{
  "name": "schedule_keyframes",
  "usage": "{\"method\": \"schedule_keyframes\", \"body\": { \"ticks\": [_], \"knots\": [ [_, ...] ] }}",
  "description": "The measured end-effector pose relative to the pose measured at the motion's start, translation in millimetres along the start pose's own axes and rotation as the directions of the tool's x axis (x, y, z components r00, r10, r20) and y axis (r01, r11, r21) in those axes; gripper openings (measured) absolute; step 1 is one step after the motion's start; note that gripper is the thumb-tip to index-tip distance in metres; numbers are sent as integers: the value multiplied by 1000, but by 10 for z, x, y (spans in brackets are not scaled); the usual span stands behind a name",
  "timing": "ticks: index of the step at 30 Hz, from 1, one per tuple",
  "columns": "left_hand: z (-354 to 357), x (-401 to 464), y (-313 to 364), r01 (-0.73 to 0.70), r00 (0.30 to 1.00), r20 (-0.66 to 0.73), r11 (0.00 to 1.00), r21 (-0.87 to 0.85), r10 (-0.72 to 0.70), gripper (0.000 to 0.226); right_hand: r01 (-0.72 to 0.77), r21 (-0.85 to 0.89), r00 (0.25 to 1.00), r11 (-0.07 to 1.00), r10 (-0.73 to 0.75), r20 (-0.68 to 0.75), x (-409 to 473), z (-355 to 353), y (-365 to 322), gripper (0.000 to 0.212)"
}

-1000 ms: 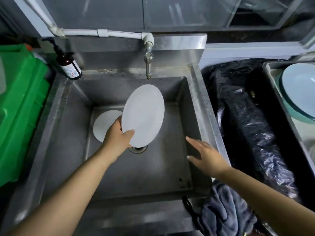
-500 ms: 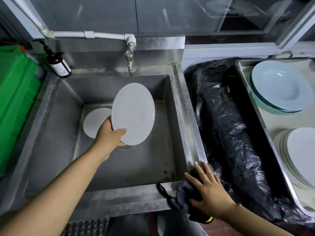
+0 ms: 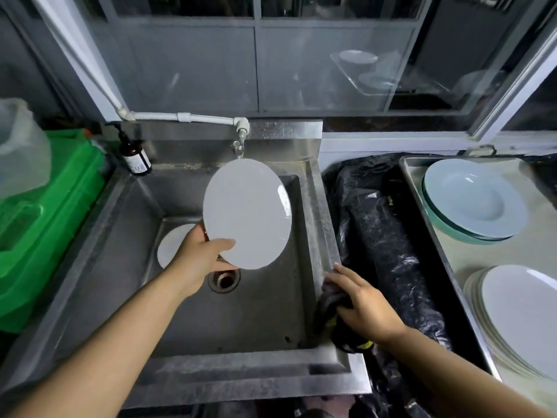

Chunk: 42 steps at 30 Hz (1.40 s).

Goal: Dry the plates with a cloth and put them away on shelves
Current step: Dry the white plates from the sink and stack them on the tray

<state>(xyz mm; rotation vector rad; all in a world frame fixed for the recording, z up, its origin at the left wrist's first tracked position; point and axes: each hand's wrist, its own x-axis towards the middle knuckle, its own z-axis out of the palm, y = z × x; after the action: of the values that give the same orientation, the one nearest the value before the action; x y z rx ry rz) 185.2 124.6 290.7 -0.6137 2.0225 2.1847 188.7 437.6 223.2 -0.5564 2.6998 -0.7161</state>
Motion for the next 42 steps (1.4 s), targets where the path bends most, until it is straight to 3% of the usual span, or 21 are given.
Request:
{"method": "schedule_keyframes", "body": {
  "ticks": [3,6,14,23,28,33,37,40,42],
  "knots": [
    [129,-89,251,-61,997,43,997,-38,63,41,11,187,987,982,20,-161,260,-341,-263,80],
    [261,-157,486,-110,991,67,990,-85,116,43,45,330,964,943,46,-263,452,-700,-542,78],
    [507,-329,1047,-174,974,111,970,-169,195,38,159,485,931,860,33,-364,566,-1287,-790,88],
    [594,-338,1470,-173,963,158,953,-251,216,35,258,414,842,873,6,-539,528,-1702,-954,58],
    [515,-278,1639,-174,949,221,959,-223,224,46,298,327,719,897,15,-695,646,-1913,-1206,58],
    [332,-186,1760,-146,946,245,954,-260,212,46,345,63,573,937,-157,-805,858,-1849,-1665,55],
    [121,-138,1811,-154,939,256,948,-280,228,42,315,78,590,946,-131,-797,953,-1606,-1915,55],
    [-56,-93,1814,-164,929,274,941,-297,249,42,287,-113,585,951,-268,-765,996,-1419,-1920,58],
    [-179,-64,1815,-176,921,285,936,-304,266,45,326,-164,624,931,-342,-703,1007,-1278,-1924,61]
  ]
}}
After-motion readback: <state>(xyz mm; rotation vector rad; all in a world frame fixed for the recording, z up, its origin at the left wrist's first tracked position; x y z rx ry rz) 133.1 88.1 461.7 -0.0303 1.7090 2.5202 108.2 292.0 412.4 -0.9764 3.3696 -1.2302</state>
